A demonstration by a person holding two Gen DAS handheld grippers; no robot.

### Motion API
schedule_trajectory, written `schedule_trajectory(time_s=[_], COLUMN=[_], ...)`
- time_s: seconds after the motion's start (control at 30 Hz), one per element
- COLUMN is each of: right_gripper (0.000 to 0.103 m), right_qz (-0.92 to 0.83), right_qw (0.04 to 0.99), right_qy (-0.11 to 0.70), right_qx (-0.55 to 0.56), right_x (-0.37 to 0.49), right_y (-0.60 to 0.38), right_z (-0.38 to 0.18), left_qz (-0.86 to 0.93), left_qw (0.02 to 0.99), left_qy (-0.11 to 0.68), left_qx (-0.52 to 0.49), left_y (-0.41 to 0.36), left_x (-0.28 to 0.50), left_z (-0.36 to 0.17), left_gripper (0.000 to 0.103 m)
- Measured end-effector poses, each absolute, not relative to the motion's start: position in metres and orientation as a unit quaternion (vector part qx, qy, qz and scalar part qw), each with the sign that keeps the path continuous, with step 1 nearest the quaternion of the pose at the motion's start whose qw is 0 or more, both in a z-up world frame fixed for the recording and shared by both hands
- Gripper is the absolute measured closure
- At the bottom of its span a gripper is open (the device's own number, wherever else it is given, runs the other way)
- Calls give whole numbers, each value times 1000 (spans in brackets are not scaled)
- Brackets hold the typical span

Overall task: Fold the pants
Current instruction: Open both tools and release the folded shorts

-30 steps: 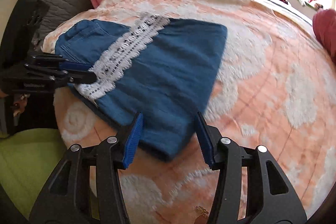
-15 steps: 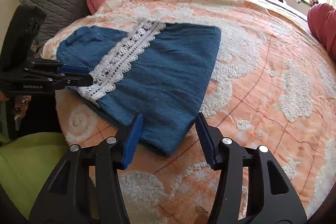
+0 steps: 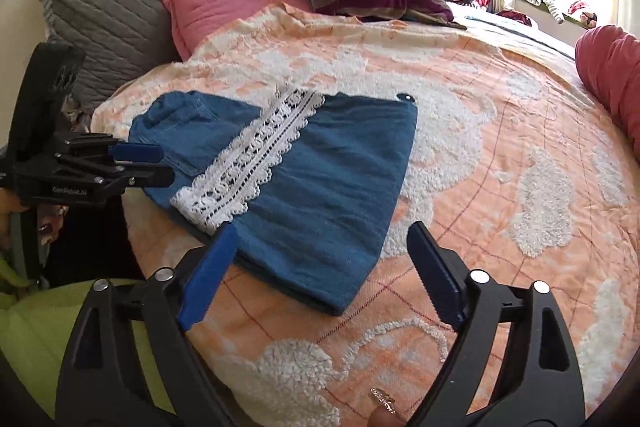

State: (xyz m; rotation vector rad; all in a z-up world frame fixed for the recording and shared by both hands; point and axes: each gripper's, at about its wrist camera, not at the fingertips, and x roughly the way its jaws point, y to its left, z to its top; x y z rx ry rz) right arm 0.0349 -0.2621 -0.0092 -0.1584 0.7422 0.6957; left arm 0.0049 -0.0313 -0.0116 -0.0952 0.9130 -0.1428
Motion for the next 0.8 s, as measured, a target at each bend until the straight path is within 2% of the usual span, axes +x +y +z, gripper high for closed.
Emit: schedule_trajectory(time_s=[0.13, 0.23, 0.3, 0.8], right_gripper=[17, 15, 14, 11], right_qz=[335, 338, 341, 378], right_qw=[874, 875, 875, 865], right_qy=[344, 338, 334, 312], right_qx=[-78, -79, -81, -105], right_x=[34, 35, 35, 39], right_y=[-257, -252, -247, -190], right_z=[1, 7, 12, 44], left_qz=[-61, -55, -51, -3], left_qw=[899, 903, 905, 913], left_qy=[431, 424, 420, 401], left_qx=[-44, -43, -44, -71], left_y=[-26, -21, -17, 31], left_x=[1, -2, -3, -13], left_z=[-5, 0, 2, 13], left_gripper=[31, 30, 23, 11])
